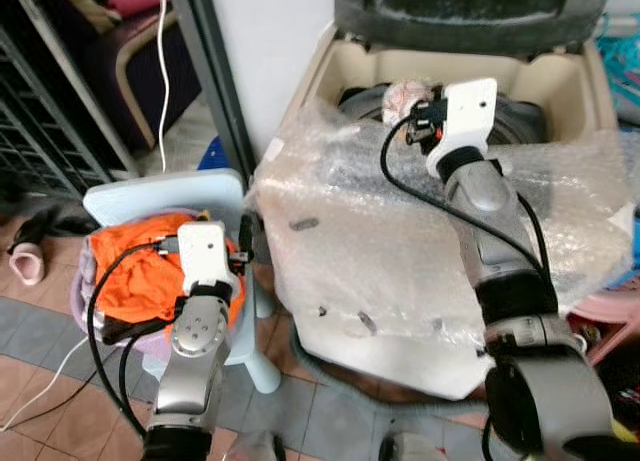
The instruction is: Clothes washing
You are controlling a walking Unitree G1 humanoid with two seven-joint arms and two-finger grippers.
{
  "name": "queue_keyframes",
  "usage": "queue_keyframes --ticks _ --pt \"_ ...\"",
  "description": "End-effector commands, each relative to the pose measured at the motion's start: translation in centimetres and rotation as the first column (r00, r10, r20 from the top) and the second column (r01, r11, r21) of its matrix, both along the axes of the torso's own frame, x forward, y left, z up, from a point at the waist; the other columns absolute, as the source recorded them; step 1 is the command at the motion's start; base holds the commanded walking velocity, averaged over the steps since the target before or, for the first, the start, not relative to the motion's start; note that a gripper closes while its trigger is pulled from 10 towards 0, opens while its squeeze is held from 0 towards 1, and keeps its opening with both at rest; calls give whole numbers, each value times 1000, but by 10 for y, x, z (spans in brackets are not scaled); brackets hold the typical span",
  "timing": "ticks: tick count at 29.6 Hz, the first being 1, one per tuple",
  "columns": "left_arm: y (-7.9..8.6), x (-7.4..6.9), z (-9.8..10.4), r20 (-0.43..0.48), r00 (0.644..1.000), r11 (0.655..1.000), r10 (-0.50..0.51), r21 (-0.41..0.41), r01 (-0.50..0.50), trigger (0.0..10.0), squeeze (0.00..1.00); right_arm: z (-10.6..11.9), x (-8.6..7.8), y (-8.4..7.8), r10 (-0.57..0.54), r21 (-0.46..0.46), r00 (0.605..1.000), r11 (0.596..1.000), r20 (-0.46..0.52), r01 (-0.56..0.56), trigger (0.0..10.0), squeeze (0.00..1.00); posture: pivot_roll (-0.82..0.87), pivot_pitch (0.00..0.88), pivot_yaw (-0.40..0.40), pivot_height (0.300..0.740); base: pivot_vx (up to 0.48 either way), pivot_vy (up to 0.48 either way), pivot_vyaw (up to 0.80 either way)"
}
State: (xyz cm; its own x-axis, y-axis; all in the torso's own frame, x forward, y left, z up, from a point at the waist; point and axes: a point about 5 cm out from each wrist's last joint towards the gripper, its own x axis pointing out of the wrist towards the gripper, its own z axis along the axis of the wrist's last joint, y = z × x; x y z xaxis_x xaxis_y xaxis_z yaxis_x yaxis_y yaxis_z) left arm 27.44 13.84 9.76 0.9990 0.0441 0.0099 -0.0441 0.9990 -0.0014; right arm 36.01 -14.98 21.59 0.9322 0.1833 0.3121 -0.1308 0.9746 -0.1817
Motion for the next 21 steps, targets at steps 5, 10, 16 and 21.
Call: queue_keyframes --ticks 5,10,16,21 --pt "-1 -1 -1 -11 1000 1000 -1 22 1 10000 0 -29 -43 16 31 -88 999 996 -43 -34 10000 1000 -54 0 68 740 0 0 0" --pt "-1 1 0 -10 1000 1000 -12 29 12 10000 0 -64 -51 8 -29 -173 977 985 -212 -8 10000 1000 -60 0 75 740 0 0 0" --pt "2 3 1 -4 1000 999 -6 33 6 10000 0 -58 -57 7 -43 -179 980 984 -196 7 10000 1000 -57 0 74 740 0 0 0" --pt "0 1 2 -4 1000 1000 -2 25 2 10000 0 -49 -60 17 -6 -136 991 991 -136 -13 10000 1000 -50 0 71 740 0 0 0"
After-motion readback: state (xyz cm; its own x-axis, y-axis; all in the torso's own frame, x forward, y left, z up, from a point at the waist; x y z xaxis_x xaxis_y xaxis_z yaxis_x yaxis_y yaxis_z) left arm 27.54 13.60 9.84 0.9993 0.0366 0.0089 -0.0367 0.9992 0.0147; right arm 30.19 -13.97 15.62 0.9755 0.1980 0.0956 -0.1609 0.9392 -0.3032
